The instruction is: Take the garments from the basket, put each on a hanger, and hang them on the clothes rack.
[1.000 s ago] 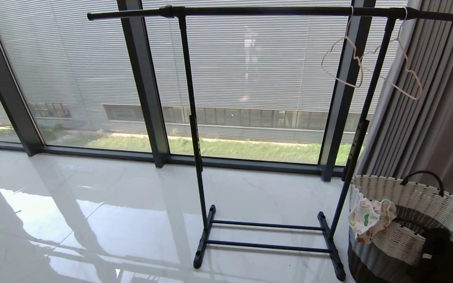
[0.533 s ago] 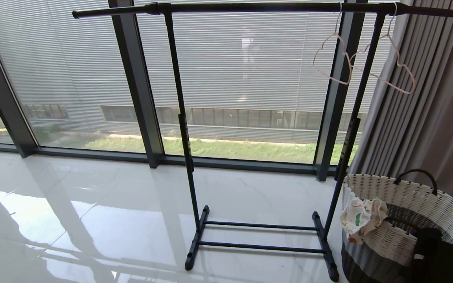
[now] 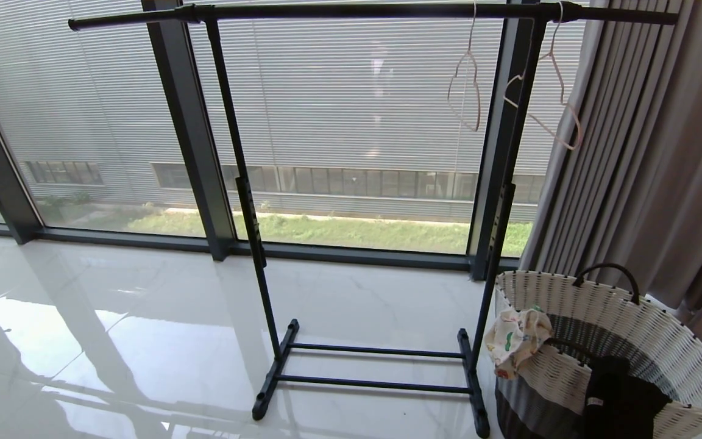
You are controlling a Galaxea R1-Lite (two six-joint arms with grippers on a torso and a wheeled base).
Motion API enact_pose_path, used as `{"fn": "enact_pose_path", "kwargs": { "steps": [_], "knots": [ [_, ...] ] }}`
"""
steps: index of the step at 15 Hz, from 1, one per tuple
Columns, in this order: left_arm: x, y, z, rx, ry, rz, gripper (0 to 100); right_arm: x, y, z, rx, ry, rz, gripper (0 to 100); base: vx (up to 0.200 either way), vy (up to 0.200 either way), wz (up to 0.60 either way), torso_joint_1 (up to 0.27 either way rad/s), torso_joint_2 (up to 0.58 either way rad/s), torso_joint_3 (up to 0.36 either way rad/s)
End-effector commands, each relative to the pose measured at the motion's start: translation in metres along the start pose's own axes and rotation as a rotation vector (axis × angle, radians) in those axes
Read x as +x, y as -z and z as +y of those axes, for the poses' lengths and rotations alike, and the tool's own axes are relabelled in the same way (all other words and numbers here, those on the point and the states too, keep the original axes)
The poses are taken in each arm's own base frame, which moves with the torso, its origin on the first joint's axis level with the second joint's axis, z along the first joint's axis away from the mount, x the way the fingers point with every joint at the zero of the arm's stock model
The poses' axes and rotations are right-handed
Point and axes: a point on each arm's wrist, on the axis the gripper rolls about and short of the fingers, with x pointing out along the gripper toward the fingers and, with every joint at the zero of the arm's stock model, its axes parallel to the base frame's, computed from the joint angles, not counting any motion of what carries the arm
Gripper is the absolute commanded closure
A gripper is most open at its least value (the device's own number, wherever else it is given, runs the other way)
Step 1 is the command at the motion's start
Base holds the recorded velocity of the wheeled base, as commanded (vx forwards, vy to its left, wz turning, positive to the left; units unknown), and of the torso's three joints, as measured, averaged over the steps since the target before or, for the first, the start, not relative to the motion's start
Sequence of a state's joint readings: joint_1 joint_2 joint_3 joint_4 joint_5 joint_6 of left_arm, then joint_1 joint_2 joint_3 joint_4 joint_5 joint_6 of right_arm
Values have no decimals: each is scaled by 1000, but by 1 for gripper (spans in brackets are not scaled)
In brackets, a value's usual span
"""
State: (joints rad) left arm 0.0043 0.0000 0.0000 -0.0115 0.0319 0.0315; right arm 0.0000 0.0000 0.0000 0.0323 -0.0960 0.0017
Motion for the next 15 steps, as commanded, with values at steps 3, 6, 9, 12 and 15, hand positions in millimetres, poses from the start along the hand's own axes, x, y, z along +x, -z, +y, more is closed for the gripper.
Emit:
{"fn": "enact_pose_path", "kwargs": {
  "steps": [3,6,9,12,15],
  "knots": [
    [0,0,0,-19,-1,-1,0,0,0,0,1,1,0,0,0,0,0,0,0,0],
    [0,0,0,-27,-2,-1,0,0,0,0,1,1,0,0,0,0,0,0,0,0],
    [0,0,0,-24,-2,-1,0,0,0,0,1,1,0,0,0,0,0,0,0,0],
    [0,0,0,-24,-2,-1,0,0,0,0,1,1,0,0,200,0,0,1,-2,7],
    [0,0,0,-24,-2,-1,0,0,0,0,1,1,0,0,200,0,0,1,1,4]
  ]
}}
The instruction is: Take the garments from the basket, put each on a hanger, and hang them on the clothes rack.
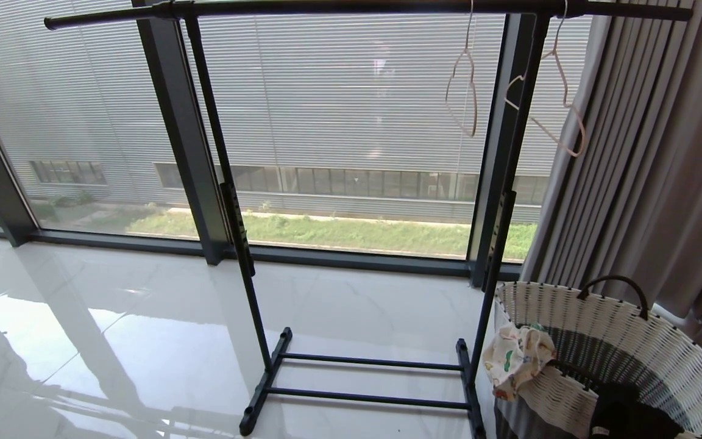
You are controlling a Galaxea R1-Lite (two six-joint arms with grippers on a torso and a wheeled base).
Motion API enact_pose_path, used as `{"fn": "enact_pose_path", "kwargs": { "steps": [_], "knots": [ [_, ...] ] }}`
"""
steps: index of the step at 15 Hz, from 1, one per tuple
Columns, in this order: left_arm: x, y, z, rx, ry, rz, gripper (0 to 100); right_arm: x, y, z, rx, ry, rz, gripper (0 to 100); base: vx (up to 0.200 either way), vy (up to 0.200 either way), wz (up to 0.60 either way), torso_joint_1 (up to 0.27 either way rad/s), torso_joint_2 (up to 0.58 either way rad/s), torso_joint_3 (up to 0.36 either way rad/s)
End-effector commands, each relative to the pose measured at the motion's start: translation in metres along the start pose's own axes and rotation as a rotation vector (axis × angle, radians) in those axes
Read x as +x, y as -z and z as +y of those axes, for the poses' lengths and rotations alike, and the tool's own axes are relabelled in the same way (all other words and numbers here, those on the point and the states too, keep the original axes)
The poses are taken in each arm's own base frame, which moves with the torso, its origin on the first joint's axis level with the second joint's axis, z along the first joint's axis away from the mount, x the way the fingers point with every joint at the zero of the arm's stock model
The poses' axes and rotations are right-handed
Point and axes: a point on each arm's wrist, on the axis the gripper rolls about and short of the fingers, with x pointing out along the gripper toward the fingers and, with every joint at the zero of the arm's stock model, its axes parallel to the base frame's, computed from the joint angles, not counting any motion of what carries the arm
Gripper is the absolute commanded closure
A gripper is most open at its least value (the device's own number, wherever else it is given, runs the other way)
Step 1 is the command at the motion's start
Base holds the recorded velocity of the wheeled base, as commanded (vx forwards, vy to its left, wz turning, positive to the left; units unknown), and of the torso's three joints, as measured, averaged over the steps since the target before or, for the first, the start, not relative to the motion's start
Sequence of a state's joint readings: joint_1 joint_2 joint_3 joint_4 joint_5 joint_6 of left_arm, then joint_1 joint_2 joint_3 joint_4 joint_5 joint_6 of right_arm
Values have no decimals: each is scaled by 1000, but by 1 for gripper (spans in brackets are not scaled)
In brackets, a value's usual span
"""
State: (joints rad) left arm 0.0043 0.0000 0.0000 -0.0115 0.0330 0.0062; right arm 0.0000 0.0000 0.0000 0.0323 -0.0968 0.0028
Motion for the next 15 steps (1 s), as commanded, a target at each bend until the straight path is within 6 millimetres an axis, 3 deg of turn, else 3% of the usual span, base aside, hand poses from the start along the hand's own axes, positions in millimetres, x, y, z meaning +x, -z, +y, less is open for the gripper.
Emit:
{"fn": "enact_pose_path", "kwargs": {
  "steps": [1,12,13,15],
  "knots": [
    [0,0,0,-2,-3,-1,0,0,0,0,-3,0,0,0,0,0,0,0,0,0],
    [0,0,0,-6,-3,-1,0,0,-2,0,29,-20,-17,0,0,0,0,0,0,0],
    [0,0,0,-6,-3,-1,0,-4,-16,2,34,-89,-57,0,0,0,0,0,0,0],
    [0,0,0,-6,-3,-1,0,0,-40,3,-26,-189,49,0,0,0,0,0,0,0]
  ]
}}
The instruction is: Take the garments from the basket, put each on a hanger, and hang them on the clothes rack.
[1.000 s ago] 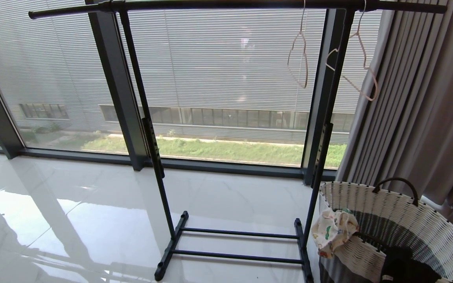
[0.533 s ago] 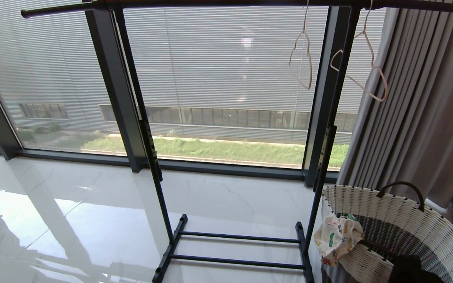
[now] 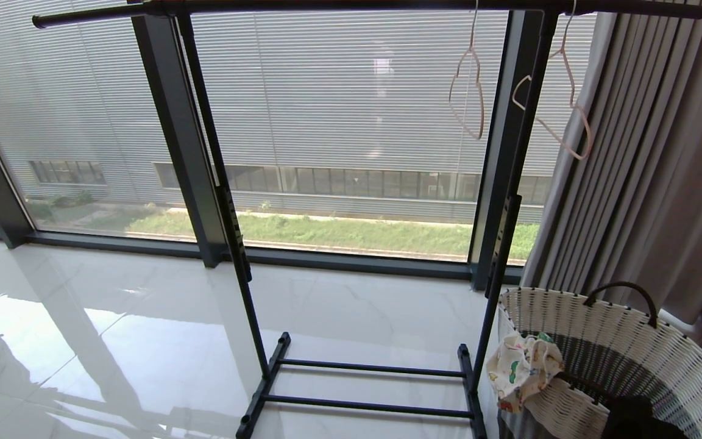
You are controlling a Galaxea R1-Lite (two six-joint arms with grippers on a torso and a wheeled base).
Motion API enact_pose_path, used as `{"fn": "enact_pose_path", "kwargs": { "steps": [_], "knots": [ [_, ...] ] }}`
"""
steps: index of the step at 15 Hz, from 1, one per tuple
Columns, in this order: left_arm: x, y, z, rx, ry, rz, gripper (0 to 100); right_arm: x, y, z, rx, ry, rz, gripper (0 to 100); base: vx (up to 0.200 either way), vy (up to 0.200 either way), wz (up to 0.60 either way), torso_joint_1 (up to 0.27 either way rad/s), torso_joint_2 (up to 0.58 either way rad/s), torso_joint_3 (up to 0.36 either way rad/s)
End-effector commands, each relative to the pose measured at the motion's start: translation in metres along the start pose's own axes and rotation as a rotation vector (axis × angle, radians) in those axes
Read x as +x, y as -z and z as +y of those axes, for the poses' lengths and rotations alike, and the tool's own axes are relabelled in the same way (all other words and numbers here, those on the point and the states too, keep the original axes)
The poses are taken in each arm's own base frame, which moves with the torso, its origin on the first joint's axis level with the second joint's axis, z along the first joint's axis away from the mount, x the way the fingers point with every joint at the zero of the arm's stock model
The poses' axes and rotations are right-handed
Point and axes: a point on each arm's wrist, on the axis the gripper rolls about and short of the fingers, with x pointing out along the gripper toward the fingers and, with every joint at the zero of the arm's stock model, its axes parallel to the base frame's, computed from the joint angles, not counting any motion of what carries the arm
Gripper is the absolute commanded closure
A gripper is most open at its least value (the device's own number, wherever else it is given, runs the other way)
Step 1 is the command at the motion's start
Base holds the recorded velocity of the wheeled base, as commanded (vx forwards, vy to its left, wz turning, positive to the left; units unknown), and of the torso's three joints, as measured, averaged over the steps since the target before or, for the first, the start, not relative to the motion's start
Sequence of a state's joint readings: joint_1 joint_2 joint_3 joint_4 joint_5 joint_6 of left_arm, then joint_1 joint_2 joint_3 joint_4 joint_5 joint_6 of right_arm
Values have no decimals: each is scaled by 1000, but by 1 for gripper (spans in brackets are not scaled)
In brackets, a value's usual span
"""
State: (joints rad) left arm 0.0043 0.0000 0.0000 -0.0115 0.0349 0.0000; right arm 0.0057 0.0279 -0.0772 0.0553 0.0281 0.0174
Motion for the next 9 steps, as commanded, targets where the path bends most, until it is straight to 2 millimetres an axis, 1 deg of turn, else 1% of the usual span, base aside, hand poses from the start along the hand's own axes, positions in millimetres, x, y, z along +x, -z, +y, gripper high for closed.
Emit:
{"fn": "enact_pose_path", "kwargs": {
  "steps": [1,2,3,4,5,6,7,9],
  "knots": [
    [0,0,0,0,-1,-1,0,16,-29,0,-107,-98,175,0,0,0,0,0,0,0],
    [0,0,0,0,-1,-1,0,30,-35,1,-139,-139,267,0,0,0,0,0,0,0],
    [0,0,0,0,-1,-1,0,58,-46,3,-228,-176,428,0,0,0,0,0,0,0],
    [0,0,0,0,-1,-1,0,70,-48,4,-272,-181,489,0,0,0,0,0,0,0],
    [0,0,0,0,-1,-1,0,107,-51,3,-416,-181,647,0,0,0,0,0,0,0],
    [0,0,0,0,-1,-1,0,122,-50,2,-474,-193,712,0,0,0,0,0,0,0],
    [0,0,0,0,-1,-1,0,153,-45,0,-592,-223,833,0,0,0,0,0,0,0],
    [0,0,0,0,-1,-1,0,183,-25,-1,-701,-291,961,0,0,0,0,0,0,0]
  ]
}}
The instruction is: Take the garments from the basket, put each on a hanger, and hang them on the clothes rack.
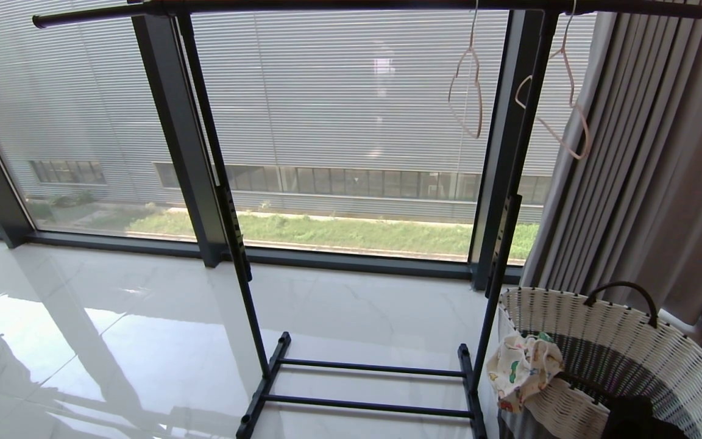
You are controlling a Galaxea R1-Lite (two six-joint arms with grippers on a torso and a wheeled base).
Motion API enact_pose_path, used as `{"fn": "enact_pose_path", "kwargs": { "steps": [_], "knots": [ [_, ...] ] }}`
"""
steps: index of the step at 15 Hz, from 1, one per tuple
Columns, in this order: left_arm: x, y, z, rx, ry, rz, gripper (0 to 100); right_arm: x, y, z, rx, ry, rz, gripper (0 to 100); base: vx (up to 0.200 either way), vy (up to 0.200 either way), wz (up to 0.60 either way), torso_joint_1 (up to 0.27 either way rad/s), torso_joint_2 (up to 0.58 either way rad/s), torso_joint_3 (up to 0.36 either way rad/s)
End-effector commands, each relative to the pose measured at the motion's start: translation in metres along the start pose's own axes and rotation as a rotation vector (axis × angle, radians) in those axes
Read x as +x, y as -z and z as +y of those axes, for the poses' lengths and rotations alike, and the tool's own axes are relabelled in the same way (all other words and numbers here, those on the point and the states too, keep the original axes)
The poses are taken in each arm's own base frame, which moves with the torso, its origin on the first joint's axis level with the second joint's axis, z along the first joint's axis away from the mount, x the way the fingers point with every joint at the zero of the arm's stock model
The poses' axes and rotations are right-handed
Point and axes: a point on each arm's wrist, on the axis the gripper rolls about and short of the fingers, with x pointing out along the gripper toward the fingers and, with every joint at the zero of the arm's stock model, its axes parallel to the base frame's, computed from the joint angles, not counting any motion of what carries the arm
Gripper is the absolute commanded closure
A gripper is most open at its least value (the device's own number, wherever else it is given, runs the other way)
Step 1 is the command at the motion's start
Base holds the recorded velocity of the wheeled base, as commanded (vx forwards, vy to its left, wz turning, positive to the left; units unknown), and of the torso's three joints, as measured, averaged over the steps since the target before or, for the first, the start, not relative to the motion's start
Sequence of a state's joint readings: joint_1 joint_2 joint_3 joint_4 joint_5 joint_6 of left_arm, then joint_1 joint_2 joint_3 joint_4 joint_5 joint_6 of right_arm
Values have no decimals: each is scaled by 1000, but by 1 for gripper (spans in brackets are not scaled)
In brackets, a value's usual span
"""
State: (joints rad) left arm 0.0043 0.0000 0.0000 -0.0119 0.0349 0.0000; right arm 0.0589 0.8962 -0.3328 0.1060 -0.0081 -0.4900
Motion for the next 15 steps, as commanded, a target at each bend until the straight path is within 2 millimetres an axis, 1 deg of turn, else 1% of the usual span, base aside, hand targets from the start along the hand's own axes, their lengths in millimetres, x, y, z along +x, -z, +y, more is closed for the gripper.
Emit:
{"fn": "enact_pose_path", "kwargs": {
  "steps": [1,3,6,12,13,14,15],
  "knots": [
    [0,0,0,0,-1,0,0,91,-20,-15,-254,-140,334,0,0,0,0,0,0,0],
    [0,0,0,0,-1,0,0,119,-13,-12,-276,-152,380,0,0,0,0,0,0,0],
    [0,0,0,0,-1,0,0,147,-9,-11,-285,-108,402,0,0,0,0,0,0,0],
    [0,0,0,0,-1,0,0,171,-6,-15,-286,-27,435,0,0,0,0,0,0,0],
    [0,0,0,0,-1,0,0,171,-6,-15,-286,-27,435,0,0,0,0,0,0,0],
    [0,0,0,0,-1,0,0,180,-5,-19,-276,6,419,0,0,0,0,0,0,0],
    [0,0,0,0,-1,0,0,183,-5,-19,-272,13,415,0,0,0,0,0,0,0]
  ]
}}
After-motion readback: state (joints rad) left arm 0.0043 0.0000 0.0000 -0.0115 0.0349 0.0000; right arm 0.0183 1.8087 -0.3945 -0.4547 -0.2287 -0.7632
